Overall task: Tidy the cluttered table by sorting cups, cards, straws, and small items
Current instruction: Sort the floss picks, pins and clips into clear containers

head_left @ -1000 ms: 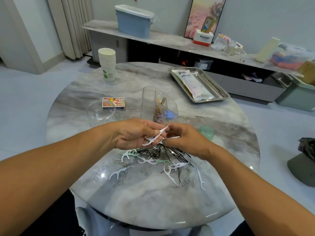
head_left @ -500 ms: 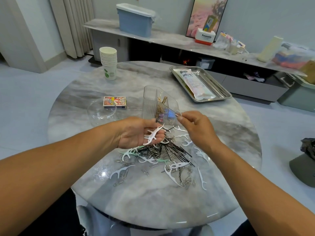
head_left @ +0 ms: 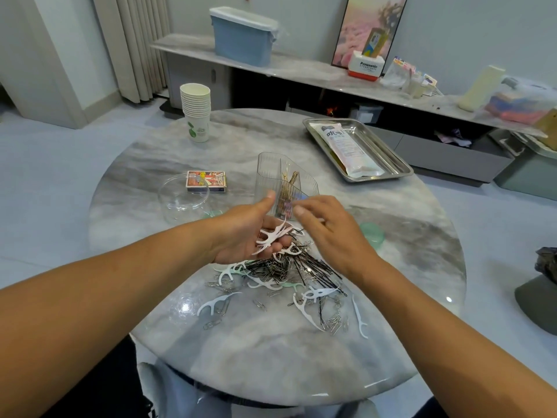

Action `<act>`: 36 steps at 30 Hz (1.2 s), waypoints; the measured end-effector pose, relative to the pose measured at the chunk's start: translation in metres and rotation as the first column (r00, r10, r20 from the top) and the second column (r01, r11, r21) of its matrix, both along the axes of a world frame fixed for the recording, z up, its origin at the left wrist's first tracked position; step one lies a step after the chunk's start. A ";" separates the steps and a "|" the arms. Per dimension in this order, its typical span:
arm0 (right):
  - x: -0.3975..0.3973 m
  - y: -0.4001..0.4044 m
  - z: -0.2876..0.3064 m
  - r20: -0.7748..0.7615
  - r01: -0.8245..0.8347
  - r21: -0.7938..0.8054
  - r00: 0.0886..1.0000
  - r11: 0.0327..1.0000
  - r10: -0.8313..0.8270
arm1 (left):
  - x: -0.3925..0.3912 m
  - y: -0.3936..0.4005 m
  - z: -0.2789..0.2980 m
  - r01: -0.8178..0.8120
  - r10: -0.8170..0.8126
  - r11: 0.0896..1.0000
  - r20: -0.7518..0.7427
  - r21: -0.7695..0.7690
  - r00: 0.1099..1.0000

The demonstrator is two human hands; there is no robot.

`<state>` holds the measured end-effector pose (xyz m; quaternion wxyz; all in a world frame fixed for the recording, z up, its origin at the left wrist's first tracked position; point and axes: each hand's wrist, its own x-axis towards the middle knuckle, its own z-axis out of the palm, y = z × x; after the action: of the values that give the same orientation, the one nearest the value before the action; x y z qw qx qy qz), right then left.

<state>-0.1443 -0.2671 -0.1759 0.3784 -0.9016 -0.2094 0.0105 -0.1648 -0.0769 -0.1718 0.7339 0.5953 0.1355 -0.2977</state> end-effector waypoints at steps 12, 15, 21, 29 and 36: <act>-0.006 0.014 0.006 -0.723 0.418 0.491 0.685 0.765 0.090 | -0.010 -0.020 -0.002 -0.005 -0.065 0.957 0.235 0.289 0.970; -0.007 0.016 0.003 -0.755 0.431 0.482 0.646 0.763 0.113 | -0.010 -0.021 -0.003 -0.017 -0.083 0.932 0.258 0.363 0.963; -0.008 0.015 0.006 -0.789 0.481 0.496 0.597 0.723 0.145 | -0.005 -0.018 -0.019 0.023 -0.198 0.840 0.266 0.542 0.943; 0.008 -0.005 0.027 -0.798 0.486 0.476 0.588 0.733 0.129 | 0.006 -0.002 -0.011 0.114 -0.109 0.993 -0.105 0.043 0.988; 0.009 -0.021 0.040 -0.833 0.437 0.464 0.513 0.771 0.210 | 0.009 0.010 -0.011 0.060 -0.078 0.993 -0.178 -0.102 0.981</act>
<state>-0.1354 -0.2880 -0.1355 0.7058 -0.6094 0.0766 0.3529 -0.1557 -0.0670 -0.1826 0.7356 0.5340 0.1666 -0.3821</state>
